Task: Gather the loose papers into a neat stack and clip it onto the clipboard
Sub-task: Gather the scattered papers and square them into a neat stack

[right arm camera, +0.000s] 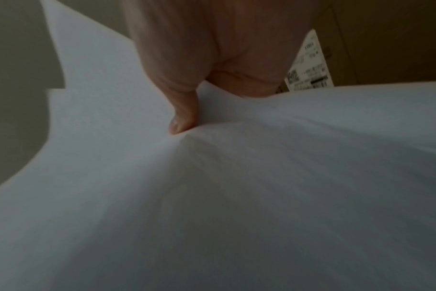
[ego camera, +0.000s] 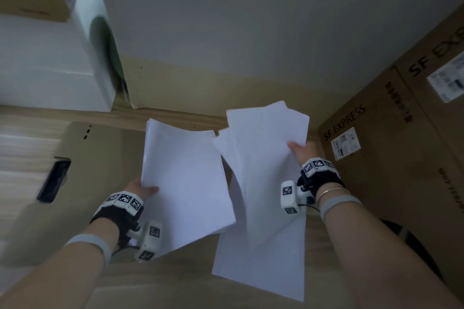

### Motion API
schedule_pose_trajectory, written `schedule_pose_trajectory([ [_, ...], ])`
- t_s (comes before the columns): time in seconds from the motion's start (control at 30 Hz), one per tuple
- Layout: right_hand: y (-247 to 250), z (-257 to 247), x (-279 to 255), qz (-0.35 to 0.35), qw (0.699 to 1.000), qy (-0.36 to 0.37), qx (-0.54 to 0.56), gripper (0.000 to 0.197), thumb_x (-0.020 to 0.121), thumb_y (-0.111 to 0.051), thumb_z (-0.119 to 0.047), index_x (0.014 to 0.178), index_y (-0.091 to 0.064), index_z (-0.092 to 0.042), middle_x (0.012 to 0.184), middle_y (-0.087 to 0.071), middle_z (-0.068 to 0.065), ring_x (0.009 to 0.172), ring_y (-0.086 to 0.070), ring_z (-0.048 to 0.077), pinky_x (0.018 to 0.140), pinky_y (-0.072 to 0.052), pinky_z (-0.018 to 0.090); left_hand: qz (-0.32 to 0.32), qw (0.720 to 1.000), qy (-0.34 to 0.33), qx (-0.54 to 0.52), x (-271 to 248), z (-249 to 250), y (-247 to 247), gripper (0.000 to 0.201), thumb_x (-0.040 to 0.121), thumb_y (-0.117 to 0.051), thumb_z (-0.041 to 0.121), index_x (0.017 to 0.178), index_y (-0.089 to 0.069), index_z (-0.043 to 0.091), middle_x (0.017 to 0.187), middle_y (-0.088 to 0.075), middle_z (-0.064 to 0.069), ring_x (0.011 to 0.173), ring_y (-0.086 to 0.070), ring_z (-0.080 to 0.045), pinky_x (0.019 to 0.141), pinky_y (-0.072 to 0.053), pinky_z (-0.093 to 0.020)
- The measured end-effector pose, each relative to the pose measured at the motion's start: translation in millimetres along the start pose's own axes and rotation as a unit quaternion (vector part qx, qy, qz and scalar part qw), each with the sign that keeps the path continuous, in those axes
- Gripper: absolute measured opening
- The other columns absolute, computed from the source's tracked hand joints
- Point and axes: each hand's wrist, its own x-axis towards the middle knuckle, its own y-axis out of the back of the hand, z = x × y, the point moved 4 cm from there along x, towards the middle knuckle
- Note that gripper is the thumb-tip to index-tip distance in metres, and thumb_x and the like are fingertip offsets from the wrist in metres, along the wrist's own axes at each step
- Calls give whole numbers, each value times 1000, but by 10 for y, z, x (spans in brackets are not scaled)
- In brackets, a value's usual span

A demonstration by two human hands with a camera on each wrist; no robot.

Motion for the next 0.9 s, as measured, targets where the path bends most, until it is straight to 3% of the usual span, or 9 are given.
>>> schedule_pose_trajectory([
  [0.17, -332, -62, -26, -13, 999, -11, 47, 49, 91, -58, -25, 126, -50, 8, 130, -56, 21, 117, -55, 34, 87, -40, 30, -9, 1000, -5, -2, -7, 0, 10, 52, 86, -63, 9, 133, -46, -7, 135, -52, -27, 122, -52, -40, 104, -41, -41],
  [0.3, -754, -89, -194, -55, 998, -9, 15, 36, 90, -54, -13, 120, -54, 7, 116, -62, 20, 98, -59, 28, 79, -41, 30, -17, 1000, -9, -7, 3, -12, 27, 53, 85, -64, 9, 133, -47, -6, 134, -53, -26, 122, -53, -40, 105, -41, -44],
  [0.37, -1007, -74, -269, -79, 997, 4, -13, 30, 89, -49, -7, 114, -58, 7, 112, -64, 21, 99, -61, 31, 75, -38, 27, -21, 1000, -10, -19, 36, -42, 30, 53, 84, -65, 13, 132, -49, -6, 132, -55, -27, 120, -54, -41, 104, -42, -47],
  [0.47, -1296, -31, -384, -95, 994, 13, -54, 28, 91, -45, -7, 114, -59, -2, 120, -63, 19, 108, -60, 34, 75, -37, 24, -15, 999, -11, -49, 5, -15, 26, 54, 89, -60, 25, 133, -48, -3, 134, -54, -26, 121, -53, -41, 106, -40, -47],
  [0.6, -1538, 12, -497, -99, 994, 15, -48, 31, 92, -42, -8, 120, -55, -9, 123, -62, 13, 110, -59, 32, 79, -39, 23, -10, 999, 10, -38, -16, 13, 15, 75, 90, -44, 51, 142, -33, -3, 149, -36, -24, 136, -38, -37, 113, -28, -41],
  [0.67, -1615, 28, -514, -114, 993, 11, -23, 32, 91, -44, -6, 121, -53, -10, 122, -63, 12, 109, -60, 30, 83, -43, 26, -9, 1000, 8, -29, -23, 23, 3, 77, 85, -58, 45, 140, -35, -3, 146, -40, -23, 133, -42, -38, 110, -34, -42],
  [0.73, -1594, 83, -498, -120, 993, -2, 23, 35, 89, -48, -4, 123, -51, -10, 124, -63, 11, 110, -60, 28, 88, -44, 27, -1, 1000, 2, -21, -21, 18, -6, 66, 82, -67, 27, 135, -43, -5, 138, -50, -24, 126, -50, -39, 104, -39, -40],
  [0.83, -1309, 335, -404, -64, 997, -39, 35, 41, 88, -54, -4, 127, -49, -13, 133, -55, 11, 118, -56, 27, 95, -42, 27, 8, 1000, 5, -13, -35, -11, -8, 58, 84, -66, 15, 134, -45, -6, 136, -52, -26, 124, -51, -39, 103, -39, -40],
  [0.9, -995, 610, -369, -8, 995, -99, -11, 49, 85, -60, -7, 130, -45, -19, 141, -42, 13, 125, -46, 33, 103, -42, 36, 8, 1000, -1, -21, -32, -14, -12, 57, 84, -66, 12, 134, -45, -7, 135, -52, -27, 123, -52, -40, 103, -40, -41],
])
